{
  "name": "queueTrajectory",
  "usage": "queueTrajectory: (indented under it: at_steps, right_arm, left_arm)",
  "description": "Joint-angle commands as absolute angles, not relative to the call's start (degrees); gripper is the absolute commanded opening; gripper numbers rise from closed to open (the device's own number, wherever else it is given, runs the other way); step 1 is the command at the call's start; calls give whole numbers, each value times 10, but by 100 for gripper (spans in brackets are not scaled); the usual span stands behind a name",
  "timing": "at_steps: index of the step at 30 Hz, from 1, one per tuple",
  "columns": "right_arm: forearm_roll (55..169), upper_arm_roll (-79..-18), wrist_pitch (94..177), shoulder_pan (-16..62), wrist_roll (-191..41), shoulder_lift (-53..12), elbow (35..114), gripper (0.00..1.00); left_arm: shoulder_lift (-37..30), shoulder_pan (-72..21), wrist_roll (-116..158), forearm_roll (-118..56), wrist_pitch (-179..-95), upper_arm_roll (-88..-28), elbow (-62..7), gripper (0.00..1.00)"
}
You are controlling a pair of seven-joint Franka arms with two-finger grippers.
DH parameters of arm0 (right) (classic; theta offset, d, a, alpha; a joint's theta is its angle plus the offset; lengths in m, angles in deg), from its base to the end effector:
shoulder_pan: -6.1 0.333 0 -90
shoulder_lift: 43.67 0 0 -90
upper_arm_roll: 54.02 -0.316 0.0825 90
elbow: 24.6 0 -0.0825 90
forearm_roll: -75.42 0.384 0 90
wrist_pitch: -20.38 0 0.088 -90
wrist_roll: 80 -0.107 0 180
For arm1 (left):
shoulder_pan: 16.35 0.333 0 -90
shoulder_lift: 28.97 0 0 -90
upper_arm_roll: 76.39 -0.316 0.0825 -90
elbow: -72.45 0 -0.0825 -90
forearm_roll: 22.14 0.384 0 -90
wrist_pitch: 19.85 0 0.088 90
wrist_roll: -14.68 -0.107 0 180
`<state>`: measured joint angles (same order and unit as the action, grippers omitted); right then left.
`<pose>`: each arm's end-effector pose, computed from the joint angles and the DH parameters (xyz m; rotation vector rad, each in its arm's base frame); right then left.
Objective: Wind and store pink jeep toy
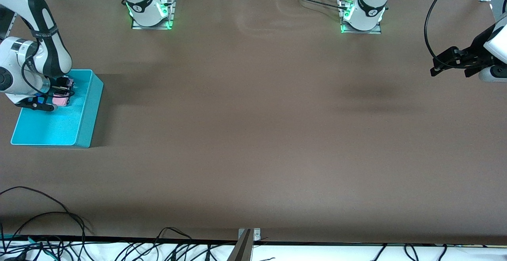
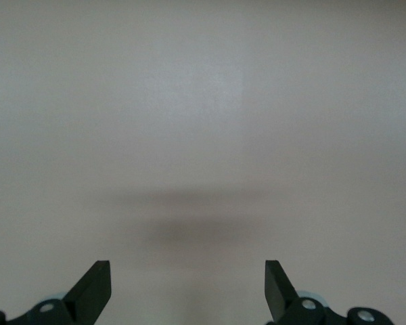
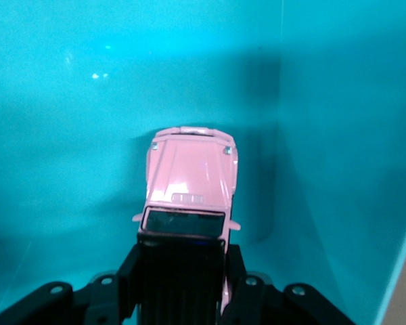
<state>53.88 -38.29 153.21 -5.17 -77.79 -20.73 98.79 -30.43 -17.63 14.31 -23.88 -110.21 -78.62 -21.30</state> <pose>0.4809 -0.2556 0.2029 2.8186 -0.1890 -0.4471 0.5457 0.0061 0.6082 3.1094 0.0168 -0.0518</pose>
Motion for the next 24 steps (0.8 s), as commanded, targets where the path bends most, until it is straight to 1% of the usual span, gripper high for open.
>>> queueTrajectory:
  at_steps: [1, 2, 3, 4, 9, 13, 24]
  right_arm:
    - [527, -379, 1558, -54, -778, -179, 985, 3]
    - [527, -379, 1561, -54, -779, -176, 985, 27]
    - [528, -379, 1563, -54, -782, -175, 985, 64]
    - [530, -380, 1568, -54, -787, -175, 985, 100]
    - [530, -400, 1563, -53, -825, -182, 985, 100]
    - [530, -406, 1552, -49, -834, -205, 985, 100]
    - [531, -462, 1348, -46, -838, -303, 930, 100]
  left_arm:
    - [-294, -173, 135, -241, -1087, -785, -190, 100]
    - [-294, -173, 135, -242, -1087, -785, -190, 100]
    - [-294, -173, 135, -243, -1087, -785, -190, 100]
    - [-294, -173, 135, -243, -1087, -785, -190, 100]
    - [-294, -173, 136, -243, -1086, -784, -190, 100]
    - [-294, -173, 136, -243, -1087, -785, -190, 100]
    - [-294, -172, 136, -243, -1087, -785, -190, 100]
